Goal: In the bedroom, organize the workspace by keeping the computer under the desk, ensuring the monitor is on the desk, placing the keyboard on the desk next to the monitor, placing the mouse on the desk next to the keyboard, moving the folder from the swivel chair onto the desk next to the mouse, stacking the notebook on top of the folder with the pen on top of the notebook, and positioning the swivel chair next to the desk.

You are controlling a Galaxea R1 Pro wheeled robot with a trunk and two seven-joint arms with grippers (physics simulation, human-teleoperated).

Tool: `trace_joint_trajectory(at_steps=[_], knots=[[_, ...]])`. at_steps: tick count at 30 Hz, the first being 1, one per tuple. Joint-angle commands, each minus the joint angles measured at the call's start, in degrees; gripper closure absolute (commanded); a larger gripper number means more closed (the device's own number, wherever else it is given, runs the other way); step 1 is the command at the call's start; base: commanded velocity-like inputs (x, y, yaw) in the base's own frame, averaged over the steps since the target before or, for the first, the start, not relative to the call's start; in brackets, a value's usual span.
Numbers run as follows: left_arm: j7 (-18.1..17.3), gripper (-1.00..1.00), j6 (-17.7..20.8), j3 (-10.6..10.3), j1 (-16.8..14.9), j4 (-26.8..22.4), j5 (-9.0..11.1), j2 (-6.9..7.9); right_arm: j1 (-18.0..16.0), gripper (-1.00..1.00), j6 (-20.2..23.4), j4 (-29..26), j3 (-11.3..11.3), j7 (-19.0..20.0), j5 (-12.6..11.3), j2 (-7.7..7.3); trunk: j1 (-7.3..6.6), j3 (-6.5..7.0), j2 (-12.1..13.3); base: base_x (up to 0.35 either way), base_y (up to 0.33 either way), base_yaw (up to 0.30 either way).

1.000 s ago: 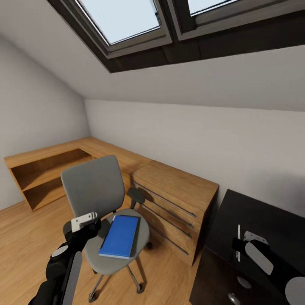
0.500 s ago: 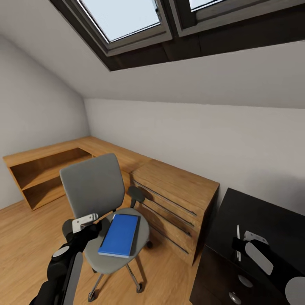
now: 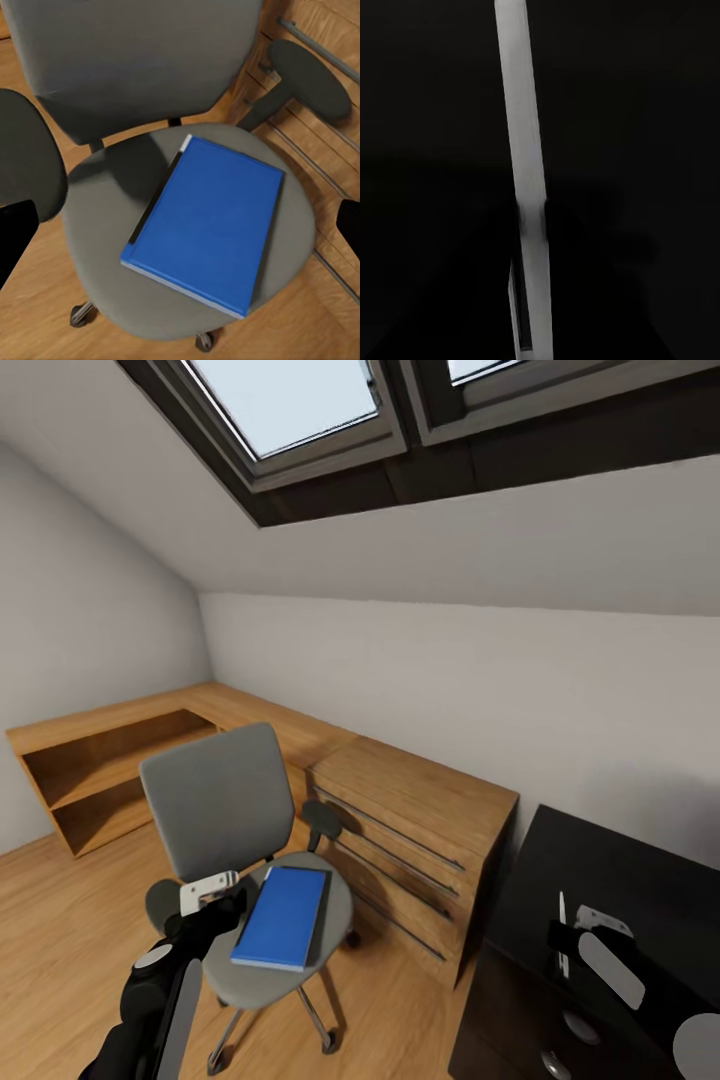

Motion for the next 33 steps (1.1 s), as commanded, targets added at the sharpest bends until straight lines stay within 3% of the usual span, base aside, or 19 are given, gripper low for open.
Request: trace_joint_trajectory(at_steps=[1,6,15,26,33], knots=[[0.3,-1.0,0.3,0.0,0.0,0.0,0.3,-0.03,-0.1,1.0,0.0,-0.1,0.4,-0.4,-0.5,-0.09,0.02,-0.07,0.0,0.191,0.0,0.0],[0.2,-1.0,0.3,-0.1,0.0,0.1,0.3,-0.03,-0.1,1.0,0.0,-0.1,0.4,-0.4,-0.5,-0.09,0.02,-0.07,0.0,0.139,0.0,0.0],[0.3,-1.0,0.3,-0.1,0.0,0.1,0.2,-0.03,-0.1,1.0,0.0,-0.1,0.4,-0.4,-0.5,-0.09,-1.96,1.54,3.6,0.014,0.0,0.0],[0.3,-1.0,0.3,-0.1,0.0,0.1,0.2,-0.03,-0.1,1.0,0.0,-0.2,0.4,-0.4,-0.5,-0.09,-1.96,1.54,3.6,0.001,0.0,0.0],[0.3,-1.0,0.3,-0.1,0.0,0.1,0.2,-0.03,-0.1,1.0,0.1,-0.2,0.4,-0.4,-0.5,-0.09,-3.49,2.8,6.4,0.0,0.0,0.0]])
